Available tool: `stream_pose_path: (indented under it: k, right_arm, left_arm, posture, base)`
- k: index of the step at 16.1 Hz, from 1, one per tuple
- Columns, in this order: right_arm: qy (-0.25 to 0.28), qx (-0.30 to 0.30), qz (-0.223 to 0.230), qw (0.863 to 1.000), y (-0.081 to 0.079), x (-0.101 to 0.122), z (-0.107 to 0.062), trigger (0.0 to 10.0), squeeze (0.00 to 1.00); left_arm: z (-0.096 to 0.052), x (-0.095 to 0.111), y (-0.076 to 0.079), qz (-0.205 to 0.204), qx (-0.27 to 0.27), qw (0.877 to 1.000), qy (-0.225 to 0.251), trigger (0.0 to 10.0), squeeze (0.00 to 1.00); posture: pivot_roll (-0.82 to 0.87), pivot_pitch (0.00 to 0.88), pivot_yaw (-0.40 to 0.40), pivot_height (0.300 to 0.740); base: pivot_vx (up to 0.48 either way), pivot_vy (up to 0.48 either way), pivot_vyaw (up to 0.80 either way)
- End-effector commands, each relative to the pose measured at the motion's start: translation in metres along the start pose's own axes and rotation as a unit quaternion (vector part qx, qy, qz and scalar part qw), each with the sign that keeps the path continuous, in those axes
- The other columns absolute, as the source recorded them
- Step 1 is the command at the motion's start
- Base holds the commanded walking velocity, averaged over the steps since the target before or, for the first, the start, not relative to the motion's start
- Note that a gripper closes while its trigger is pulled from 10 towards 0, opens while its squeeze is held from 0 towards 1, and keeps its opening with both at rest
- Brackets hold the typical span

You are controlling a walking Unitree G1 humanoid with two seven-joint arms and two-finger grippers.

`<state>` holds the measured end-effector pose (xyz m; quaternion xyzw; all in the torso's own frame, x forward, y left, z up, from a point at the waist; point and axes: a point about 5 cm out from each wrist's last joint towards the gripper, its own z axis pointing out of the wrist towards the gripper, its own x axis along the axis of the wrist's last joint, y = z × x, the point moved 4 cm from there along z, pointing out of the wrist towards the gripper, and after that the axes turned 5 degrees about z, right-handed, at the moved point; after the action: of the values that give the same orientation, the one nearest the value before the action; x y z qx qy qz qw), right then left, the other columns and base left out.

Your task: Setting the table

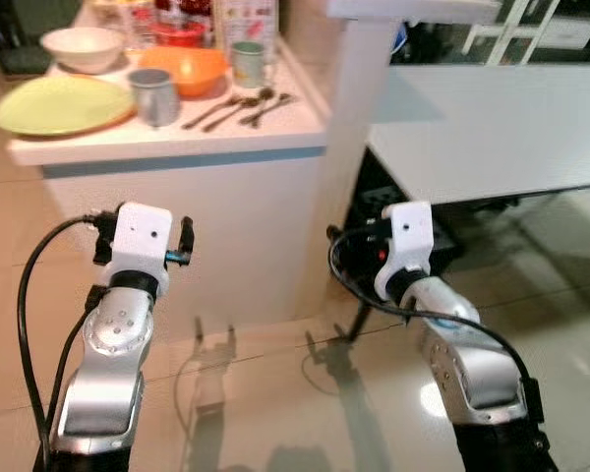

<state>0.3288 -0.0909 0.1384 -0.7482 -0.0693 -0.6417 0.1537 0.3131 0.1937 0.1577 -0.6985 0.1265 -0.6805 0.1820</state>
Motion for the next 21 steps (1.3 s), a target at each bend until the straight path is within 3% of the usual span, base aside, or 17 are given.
stream_pose_path:
  k: [1,13,16,21]
  right_arm:
    - [-0.006,-0.019,0.003,1.0,0.0102,-0.0047,-0.0019,10.0,0.0]
    - [-0.007,-0.028,0.011,1.0,0.0108,-0.006,-0.002,10.0,0.0]
    - [-0.011,-0.029,0.012,0.999,0.011,-0.0085,-0.0026,10.0,0.0]
    - [0.0,-0.024,0.013,1.0,0.0091,-0.0002,-0.0001,10.0,0.0]
  left_arm:
    - [0.0019,0.0057,0.0051,0.003,-0.01,1.0,0.011,10.0,0.0]
    - [0.0039,0.0043,0.0031,0.009,-0.008,1.0,0.01,10.0,0.0]
    - [0.0043,0.0127,0.0057,0.034,-0.014,0.999,0.028,10.0,0.0]
    - [0.0042,0.0115,0.0009,-0.007,0.007,1.0,0.018,10.0,0.0]
  posture:
    - [0.07,0.0,-0.058,0.74]
    - [0.07,0.0,-0.057,0.74]
    - [0.08,0.0,-0.062,0.74]
    - [0.08,0.0,-0.076,0.74]
  base:
    - [0.0,0.48,0.0]
    - [0.0,0.48,0.0]
    - [0.0,-0.306,0.0]
    - [0.0,-0.096,0.0]
